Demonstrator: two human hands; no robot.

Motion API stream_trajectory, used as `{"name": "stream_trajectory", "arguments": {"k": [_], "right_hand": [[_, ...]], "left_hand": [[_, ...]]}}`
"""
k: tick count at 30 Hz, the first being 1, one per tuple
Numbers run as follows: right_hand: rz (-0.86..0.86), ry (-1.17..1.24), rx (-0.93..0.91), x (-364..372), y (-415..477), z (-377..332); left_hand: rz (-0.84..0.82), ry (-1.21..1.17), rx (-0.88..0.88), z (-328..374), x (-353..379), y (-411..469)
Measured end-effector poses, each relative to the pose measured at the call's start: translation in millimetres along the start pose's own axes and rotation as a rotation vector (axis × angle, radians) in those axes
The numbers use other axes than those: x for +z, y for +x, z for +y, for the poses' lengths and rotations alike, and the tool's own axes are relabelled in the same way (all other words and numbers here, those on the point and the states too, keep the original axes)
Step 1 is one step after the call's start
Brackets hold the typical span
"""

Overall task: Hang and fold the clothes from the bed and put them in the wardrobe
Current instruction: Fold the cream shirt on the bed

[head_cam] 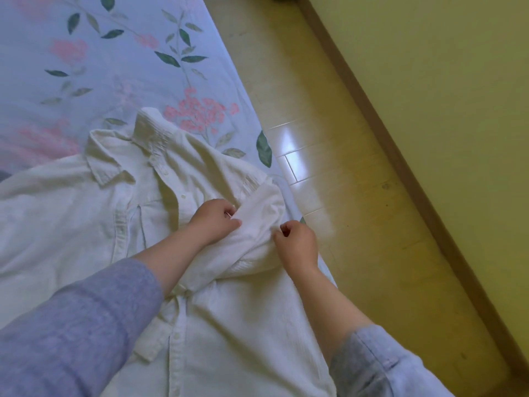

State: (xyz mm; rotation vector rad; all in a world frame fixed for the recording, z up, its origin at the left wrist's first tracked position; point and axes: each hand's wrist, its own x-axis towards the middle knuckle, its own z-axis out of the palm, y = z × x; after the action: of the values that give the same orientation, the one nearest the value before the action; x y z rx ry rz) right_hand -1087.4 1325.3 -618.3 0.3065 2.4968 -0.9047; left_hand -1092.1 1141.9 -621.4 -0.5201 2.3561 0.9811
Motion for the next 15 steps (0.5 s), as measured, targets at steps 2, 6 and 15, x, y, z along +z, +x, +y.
{"name": "stream_trajectory", "arguments": {"k": [2,6,15], "right_hand": [[0.034,0.052,0.012,-4.5,10.3,3.1],[0.093,0.219,0.157,-16.5,38.5,13.2],[-0.175,0.284,0.141,-47.7,62.6,10.0]], "left_hand": [[-0.018,0.000,0.037,0.8,-6.9,0.8],[-0.116,0.067,-0.049,5.4,-19.7,6.0],[-0.188,-0.147,-0.200,35.4,-11.4,0.9]]}}
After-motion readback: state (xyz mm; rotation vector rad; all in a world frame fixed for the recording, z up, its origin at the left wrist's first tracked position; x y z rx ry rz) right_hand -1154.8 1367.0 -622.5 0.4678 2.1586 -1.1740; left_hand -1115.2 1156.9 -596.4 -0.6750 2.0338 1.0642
